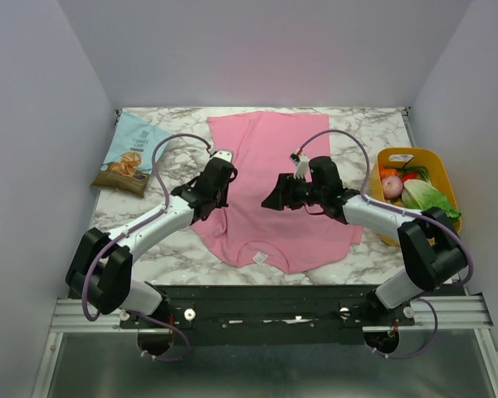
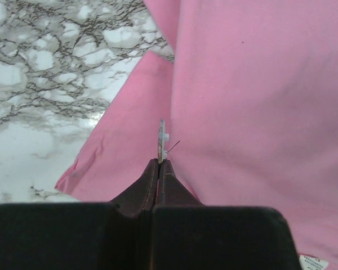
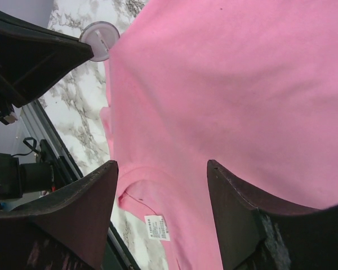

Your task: Pin the brooch onto the clothing

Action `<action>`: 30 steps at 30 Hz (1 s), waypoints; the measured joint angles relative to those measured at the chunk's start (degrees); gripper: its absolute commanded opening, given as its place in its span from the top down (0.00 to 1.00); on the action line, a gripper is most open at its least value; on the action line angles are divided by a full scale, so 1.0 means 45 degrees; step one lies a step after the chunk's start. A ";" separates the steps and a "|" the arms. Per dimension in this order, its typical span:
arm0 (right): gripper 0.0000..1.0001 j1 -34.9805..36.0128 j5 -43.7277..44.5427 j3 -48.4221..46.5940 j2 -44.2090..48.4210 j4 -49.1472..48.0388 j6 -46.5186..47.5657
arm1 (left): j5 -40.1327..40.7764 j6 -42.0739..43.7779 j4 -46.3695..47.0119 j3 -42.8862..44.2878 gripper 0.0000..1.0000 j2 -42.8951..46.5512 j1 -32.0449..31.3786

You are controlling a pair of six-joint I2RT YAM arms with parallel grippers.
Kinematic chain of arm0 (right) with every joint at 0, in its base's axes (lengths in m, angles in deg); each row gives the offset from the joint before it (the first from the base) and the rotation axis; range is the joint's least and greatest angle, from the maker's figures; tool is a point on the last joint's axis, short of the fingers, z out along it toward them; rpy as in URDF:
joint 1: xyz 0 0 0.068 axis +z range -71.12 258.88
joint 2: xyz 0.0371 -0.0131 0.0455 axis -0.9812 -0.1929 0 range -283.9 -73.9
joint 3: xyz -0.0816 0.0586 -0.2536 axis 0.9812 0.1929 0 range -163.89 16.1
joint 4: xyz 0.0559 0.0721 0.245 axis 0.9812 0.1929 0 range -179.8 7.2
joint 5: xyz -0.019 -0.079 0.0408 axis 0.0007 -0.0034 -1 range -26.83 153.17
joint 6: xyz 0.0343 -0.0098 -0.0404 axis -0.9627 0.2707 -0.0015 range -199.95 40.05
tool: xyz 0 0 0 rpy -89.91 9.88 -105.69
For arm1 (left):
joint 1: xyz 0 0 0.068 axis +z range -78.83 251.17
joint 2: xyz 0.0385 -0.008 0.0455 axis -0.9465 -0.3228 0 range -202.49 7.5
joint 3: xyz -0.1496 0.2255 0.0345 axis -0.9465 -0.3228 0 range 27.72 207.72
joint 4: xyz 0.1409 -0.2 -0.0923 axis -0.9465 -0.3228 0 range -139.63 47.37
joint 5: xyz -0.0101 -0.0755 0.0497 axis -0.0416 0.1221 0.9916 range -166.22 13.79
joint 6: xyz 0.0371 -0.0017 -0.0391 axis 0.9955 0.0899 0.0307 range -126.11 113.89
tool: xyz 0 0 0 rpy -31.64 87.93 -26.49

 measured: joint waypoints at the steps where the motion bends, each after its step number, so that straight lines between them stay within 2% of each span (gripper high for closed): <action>1: 0.28 0.0000 0.0000 0.0000 -0.0034 0.0005 0.0019 | 0.0102 0.0049 -0.0112 0.0039 1.00 -0.0015 0.0000; 8: 0.27 0.0000 -0.0019 0.0000 -0.0049 0.0019 0.0092 | 0.0233 0.0209 -0.0311 0.0194 1.00 -0.0068 -0.0005; 11: 0.24 0.0000 -0.0131 0.0005 -0.0044 -0.0034 0.0209 | -0.0097 0.0389 -0.0107 0.0155 1.00 -0.0083 0.0000; 15: 0.17 0.0000 -0.0884 0.0345 0.0107 -0.1010 0.0665 | -0.1375 0.0753 0.1122 -0.0432 1.00 0.0160 0.0010; 24: 0.16 0.0005 -0.2030 0.0627 0.0670 -0.1787 0.2181 | -0.4527 0.1719 0.2982 -0.1904 1.00 0.1311 0.0010; 30: 0.16 0.0005 -0.2783 0.0597 0.0384 -0.2375 0.2380 | -0.5780 0.2064 0.3886 -0.2521 1.00 0.2487 0.0102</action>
